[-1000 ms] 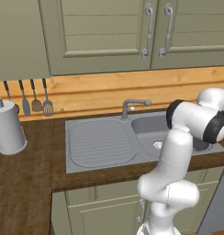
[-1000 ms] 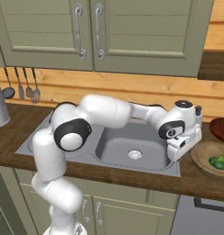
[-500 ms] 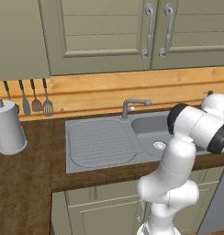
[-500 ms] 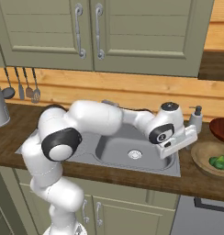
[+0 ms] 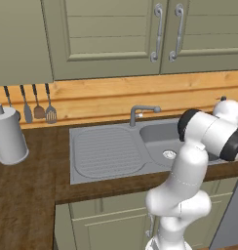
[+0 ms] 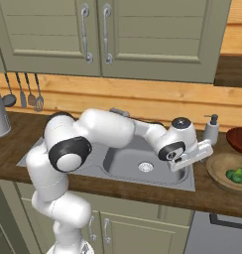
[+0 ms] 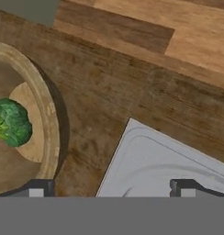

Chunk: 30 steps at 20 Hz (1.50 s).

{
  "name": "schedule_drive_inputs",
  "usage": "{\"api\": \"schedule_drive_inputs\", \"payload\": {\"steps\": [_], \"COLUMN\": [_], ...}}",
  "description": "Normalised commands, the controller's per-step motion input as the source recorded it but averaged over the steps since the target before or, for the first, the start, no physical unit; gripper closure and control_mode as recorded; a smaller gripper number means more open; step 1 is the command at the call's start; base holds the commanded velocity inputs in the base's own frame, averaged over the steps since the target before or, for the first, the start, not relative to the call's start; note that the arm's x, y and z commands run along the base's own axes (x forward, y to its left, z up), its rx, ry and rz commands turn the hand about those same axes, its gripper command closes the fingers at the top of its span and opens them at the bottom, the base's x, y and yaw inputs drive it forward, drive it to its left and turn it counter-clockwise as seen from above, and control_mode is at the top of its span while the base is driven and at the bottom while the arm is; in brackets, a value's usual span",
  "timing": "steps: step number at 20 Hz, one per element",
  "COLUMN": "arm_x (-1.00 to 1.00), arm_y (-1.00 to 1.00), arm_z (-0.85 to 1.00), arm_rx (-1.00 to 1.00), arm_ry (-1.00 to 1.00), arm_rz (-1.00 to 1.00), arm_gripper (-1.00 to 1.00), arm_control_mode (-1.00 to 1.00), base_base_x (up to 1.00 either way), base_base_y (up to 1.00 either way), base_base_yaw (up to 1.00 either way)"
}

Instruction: Pick the broccoli from the sink and place it in the bowl. Then pick the bowl and place it in the microwave. Then close the microwave door and press the start button.

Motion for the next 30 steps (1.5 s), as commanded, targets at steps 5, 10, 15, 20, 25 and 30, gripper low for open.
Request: {"api": "schedule_drive_inputs", "payload": {"steps": [5, 10, 15, 20, 25, 30], "arm_x": [0.27, 0.11, 0.14, 0.17, 0.11, 0.18], "arm_y": [-0.32, -0.56, -0.22, -0.17, -0.06, 0.00], "arm_z": [0.02, 0.00, -0.06, -0.15, -0.35, -0.30], "arm_rx": [0.09, 0.08, 0.01, 0.00, 0.00, 0.00], "arm_ry": [0.03, 0.04, 0.02, 0.00, 0.00, 0.00], "arm_rz": [0.00, 0.00, 0.00, 0.00, 0.00, -0.02], "arm_gripper": [-1.00, -1.00, -1.00, -1.00, -1.00, -1.00], "arm_control_mode": [-1.00, -1.00, -1.00, -1.00, -1.00, -1.00], "base_base_x": [0.00, 0.00, 0.00, 0.00, 0.00, 0.00], "base_base_y": [0.00, 0.00, 0.00, 0.00, 0.00, 0.00], "base_base_yaw": [0.00, 0.00, 0.00, 0.00, 0.00, 0.00]}}
